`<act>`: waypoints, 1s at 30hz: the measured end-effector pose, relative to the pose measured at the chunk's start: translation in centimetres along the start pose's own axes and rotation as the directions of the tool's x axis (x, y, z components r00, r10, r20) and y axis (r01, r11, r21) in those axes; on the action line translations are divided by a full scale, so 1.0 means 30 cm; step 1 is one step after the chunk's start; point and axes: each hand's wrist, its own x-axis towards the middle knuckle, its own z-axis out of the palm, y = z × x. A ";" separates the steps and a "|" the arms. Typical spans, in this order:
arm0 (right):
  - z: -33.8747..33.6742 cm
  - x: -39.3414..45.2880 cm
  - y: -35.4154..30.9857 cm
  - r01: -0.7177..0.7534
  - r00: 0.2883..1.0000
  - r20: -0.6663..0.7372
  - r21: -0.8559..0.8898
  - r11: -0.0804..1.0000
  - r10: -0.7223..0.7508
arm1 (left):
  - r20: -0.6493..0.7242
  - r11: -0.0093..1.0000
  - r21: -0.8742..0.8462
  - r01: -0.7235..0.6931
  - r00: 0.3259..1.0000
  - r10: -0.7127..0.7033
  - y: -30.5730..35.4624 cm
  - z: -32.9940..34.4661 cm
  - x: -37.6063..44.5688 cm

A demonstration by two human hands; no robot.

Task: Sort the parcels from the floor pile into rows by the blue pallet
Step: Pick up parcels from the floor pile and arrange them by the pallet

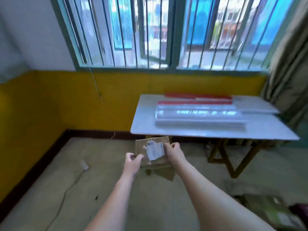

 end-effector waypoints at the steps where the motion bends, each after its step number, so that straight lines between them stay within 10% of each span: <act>1: -0.108 -0.094 -0.095 0.049 0.999 -0.016 0.019 0.999 -0.049 | 0.032 0.998 -0.014 -0.069 0.997 0.070 0.111 0.003 -0.110; 10: -0.814 -0.974 -0.249 0.279 0.882 -0.419 0.096 0.956 -0.215 | 0.345 0.939 -0.155 -0.306 0.874 0.342 0.497 0.187 -0.998; 18: -1.302 -1.528 0.128 0.200 0.767 -0.638 0.131 0.971 -0.072 | 0.597 0.928 -0.111 -0.355 0.722 0.348 0.384 0.559 -1.607; 30: -2.058 -1.840 1.008 0.010 0.769 -0.591 0.394 0.919 0.244 | 0.834 0.899 0.177 -0.402 0.546 0.080 -0.094 1.413 -2.207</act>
